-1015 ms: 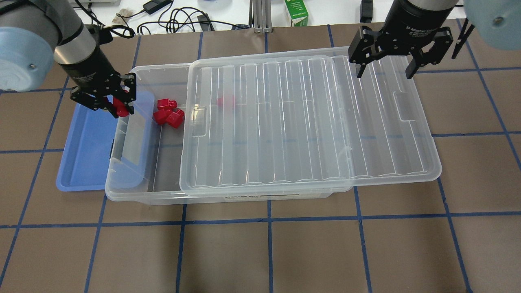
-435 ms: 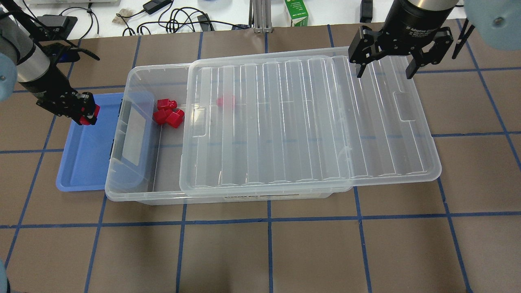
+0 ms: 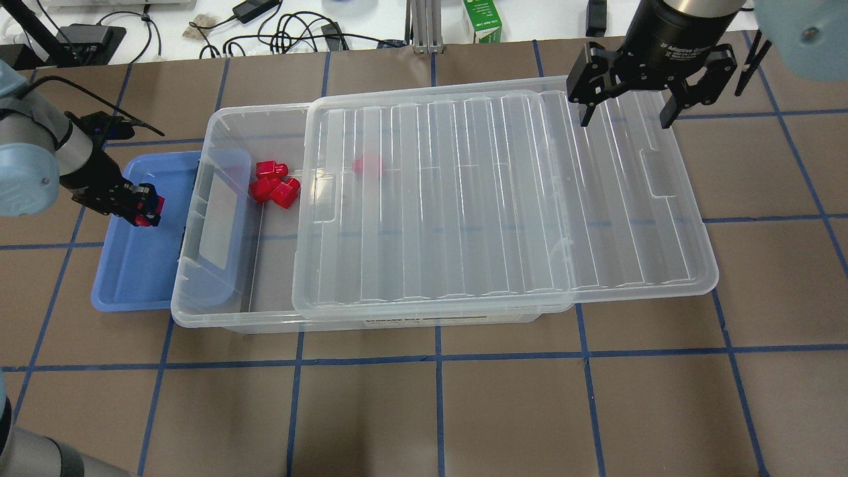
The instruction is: Place red block in blue tray from box
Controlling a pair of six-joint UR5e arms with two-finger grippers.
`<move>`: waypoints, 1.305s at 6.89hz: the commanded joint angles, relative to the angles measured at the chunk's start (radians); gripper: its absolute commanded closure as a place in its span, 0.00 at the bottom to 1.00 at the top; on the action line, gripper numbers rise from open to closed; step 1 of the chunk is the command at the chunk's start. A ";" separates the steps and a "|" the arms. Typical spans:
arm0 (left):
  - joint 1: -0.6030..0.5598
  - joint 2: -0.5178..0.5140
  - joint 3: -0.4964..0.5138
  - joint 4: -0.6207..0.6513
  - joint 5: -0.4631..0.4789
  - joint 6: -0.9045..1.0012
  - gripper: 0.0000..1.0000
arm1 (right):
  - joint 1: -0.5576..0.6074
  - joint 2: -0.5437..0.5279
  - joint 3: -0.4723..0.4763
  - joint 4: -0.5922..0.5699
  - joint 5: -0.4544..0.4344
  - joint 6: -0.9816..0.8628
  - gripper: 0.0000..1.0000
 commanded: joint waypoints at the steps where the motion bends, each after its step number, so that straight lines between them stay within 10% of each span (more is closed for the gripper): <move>1: 0.005 -0.050 -0.014 0.039 0.003 -0.001 0.80 | 0.000 -0.002 0.000 0.000 0.004 0.002 0.00; 2: 0.006 -0.076 -0.014 0.069 0.007 0.000 0.32 | 0.000 0.000 0.000 0.000 0.002 0.000 0.00; 3: 0.009 -0.066 -0.003 0.067 0.015 -0.024 0.09 | 0.000 0.000 0.000 0.000 0.001 0.000 0.00; 6: -0.056 0.098 0.130 -0.240 0.021 -0.215 0.00 | 0.000 0.000 0.000 0.000 0.002 0.000 0.00; 9: -0.360 0.204 0.299 -0.432 0.132 -0.433 0.00 | 0.000 0.000 0.000 0.000 0.001 0.000 0.00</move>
